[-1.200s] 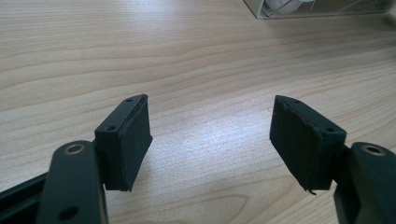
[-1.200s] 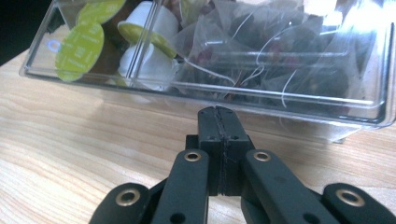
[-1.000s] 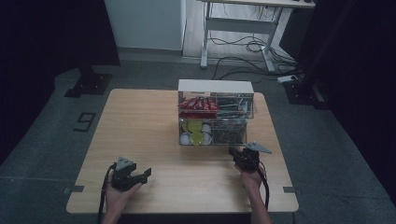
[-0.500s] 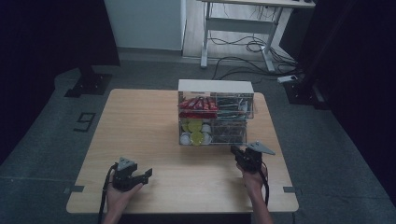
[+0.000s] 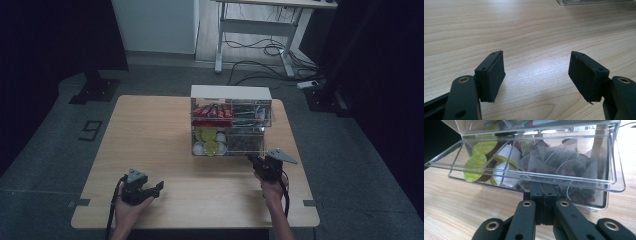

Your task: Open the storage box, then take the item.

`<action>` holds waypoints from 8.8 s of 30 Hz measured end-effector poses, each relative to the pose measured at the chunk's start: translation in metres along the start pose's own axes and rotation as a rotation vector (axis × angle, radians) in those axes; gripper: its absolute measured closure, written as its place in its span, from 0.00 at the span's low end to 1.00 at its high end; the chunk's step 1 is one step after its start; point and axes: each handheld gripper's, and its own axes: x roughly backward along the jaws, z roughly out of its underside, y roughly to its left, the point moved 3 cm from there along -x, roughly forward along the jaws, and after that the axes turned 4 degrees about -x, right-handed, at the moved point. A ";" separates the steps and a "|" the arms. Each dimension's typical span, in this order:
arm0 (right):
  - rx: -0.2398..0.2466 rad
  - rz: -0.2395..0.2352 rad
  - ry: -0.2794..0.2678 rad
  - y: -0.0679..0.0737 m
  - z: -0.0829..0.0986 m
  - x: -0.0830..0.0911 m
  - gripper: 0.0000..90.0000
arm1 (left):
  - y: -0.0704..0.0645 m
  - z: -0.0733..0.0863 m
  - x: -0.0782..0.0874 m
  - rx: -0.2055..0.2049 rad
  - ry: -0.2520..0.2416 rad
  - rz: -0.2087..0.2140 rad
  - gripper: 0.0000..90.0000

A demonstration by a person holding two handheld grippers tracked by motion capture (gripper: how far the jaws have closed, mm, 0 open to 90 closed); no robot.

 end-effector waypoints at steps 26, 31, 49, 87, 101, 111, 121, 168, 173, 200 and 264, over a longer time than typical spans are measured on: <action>-0.020 -0.017 -0.082 0.001 -0.036 -0.011 0.99 | 0.002 0.000 0.002 0.006 -0.006 -0.012 0.32; -0.034 -0.017 -0.094 -0.001 -0.040 -0.012 0.99 | 0.003 -0.001 0.003 0.008 -0.007 -0.015 0.32; -0.068 -0.030 -0.139 0.000 -0.051 -0.019 0.98 | 0.000 0.001 0.001 0.001 0.001 -0.016 0.32; -0.078 -0.050 -0.137 0.002 -0.043 -0.018 0.98 | -0.076 -0.064 -0.025 -0.116 -0.070 0.029 0.34; -0.098 -0.053 -0.165 -0.003 -0.048 -0.011 0.98 | -0.097 -0.087 -0.042 -0.162 -0.086 0.020 0.35; -0.117 -0.059 -0.179 -0.007 -0.050 -0.007 0.99 | -0.104 -0.101 -0.056 -0.173 -0.092 -0.001 0.35; -0.121 -0.063 -0.174 -0.007 -0.049 -0.008 0.99 | -0.116 -0.115 -0.071 -0.196 -0.109 -0.019 0.35; -0.115 -0.064 -0.167 -0.006 -0.047 -0.010 0.99 | -0.137 -0.133 -0.117 -0.223 -0.117 -0.109 0.37; -0.114 -0.063 -0.168 -0.007 -0.047 -0.011 0.99 | -0.137 -0.132 -0.116 -0.224 -0.125 -0.103 0.42; -0.115 -0.059 -0.167 -0.008 -0.046 -0.010 0.98 | -0.138 -0.136 -0.087 -0.183 -0.214 -0.051 0.42; -0.126 -0.042 -0.166 -0.020 -0.045 -0.008 0.99 | -0.071 -0.097 -0.026 -0.096 -0.231 -0.090 0.43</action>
